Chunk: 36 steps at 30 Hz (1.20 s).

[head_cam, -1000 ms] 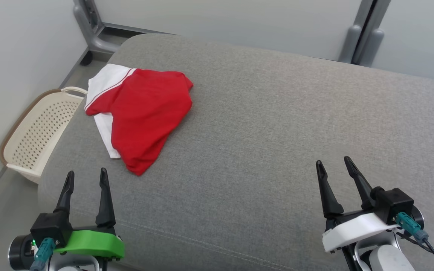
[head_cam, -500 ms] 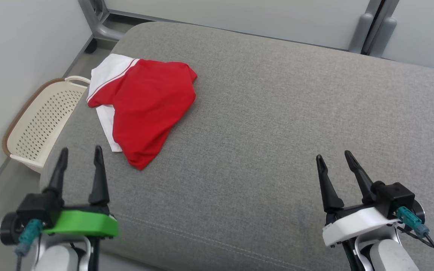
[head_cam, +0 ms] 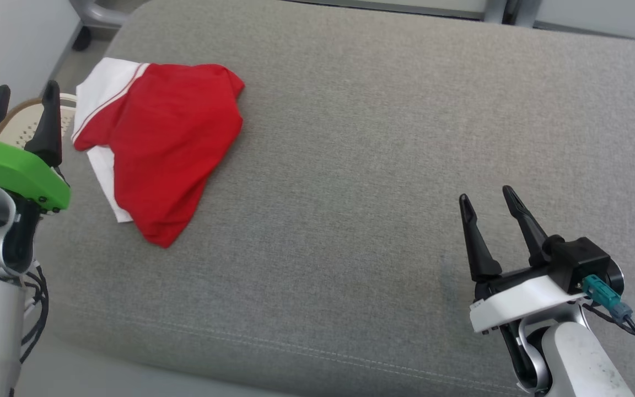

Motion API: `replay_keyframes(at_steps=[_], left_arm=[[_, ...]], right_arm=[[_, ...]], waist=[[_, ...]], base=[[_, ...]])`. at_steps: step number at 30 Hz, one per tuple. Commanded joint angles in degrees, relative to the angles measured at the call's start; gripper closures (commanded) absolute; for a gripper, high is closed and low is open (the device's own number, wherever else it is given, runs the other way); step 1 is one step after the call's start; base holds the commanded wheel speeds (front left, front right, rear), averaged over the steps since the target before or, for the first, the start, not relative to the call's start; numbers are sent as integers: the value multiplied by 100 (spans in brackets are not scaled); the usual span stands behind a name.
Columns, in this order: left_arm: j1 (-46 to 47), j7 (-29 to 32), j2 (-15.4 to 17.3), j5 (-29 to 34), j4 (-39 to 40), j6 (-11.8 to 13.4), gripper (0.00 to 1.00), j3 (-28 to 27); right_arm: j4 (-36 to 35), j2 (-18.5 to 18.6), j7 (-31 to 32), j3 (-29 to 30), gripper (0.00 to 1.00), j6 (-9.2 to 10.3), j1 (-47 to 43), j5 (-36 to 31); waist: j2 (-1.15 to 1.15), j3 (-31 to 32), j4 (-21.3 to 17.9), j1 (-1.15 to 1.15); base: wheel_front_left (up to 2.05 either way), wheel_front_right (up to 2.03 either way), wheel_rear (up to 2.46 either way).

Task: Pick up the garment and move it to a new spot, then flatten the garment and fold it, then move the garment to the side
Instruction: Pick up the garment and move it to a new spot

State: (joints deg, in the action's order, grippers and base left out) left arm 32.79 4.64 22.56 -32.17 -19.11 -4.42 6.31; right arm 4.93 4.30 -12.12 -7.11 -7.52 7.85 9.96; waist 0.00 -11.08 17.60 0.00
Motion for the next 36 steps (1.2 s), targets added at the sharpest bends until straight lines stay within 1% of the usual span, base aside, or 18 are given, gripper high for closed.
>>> replay_keyframes(at_steps=[1,2,4,10,15,20,21,22,23,25,27,29,34,36], left_arm=[[284,268,71,-162,-372,-107,0,49],[441,395,60,-354,-617,-155,0,25],[697,677,117,-515,-1082,-225,0,79],[1216,1127,169,-951,-2211,-298,0,195],[1459,1212,235,-1152,-2940,-307,0,242],[1574,1187,110,-1415,-3435,-311,0,278],[1593,1113,115,-1422,-3472,-311,22,316],[1599,1073,82,-1476,-3494,-311,100,362],[1593,1052,40,-1528,-3497,-312,100,419],[1604,849,100,-1529,-3477,-309,100,496],[1596,777,103,-1539,-3454,-308,100,572],[1634,439,191,-1440,-3415,-308,100,653],[1797,-493,296,-1128,-3428,-306,100,812],[1885,-852,352,-985,-3418,-243,100,860]], right_arm=[[-28,24,-18,-5,0,6,116,-16],[-28,25,-23,-16,0,6,149,-21],[-27,30,-38,-38,0,6,209,-31],[-54,75,-59,-61,0,6,361,-33],[-131,123,-56,-49,0,6,444,-57],[-171,143,-31,-25,0,6,451,-55],[-176,143,-20,-20,0,6,451,-59],[-184,138,-15,-18,0,6,457,-57],[-192,136,-3,-18,0,6,464,-50],[-204,142,17,-17,0,6,480,-51],[-201,146,26,-25,0,6,482,-46],[-198,151,30,-15,0,6,482,-32],[-190,141,41,-1,0,6,442,-3],[-178,130,37,8,0,6,411,-3]], waist=[[0,-422,-410,0],[0,-500,-479,0],[0,-642,-616,0],[0,-987,-904,0],[0,-1210,-1030,0],[0,-1313,-1039,0],[0,-1324,-1026,0],[0,-1332,-1014,0],[0,-1335,-996,0],[0,-1334,-957,0],[0,-1320,-937,0],[0,-1295,-896,0],[0,-1189,-810,0],[0,-1125,-790,0]], base=[[0,0,0],[0,0,0],[0,0,0],[0,0,0],[0,0,0],[0,0,0],[0,0,0],[0,0,0],[0,0,0],[0,0,0],[0,0,0],[0,0,0],[0,0,0],[0,0,0]])
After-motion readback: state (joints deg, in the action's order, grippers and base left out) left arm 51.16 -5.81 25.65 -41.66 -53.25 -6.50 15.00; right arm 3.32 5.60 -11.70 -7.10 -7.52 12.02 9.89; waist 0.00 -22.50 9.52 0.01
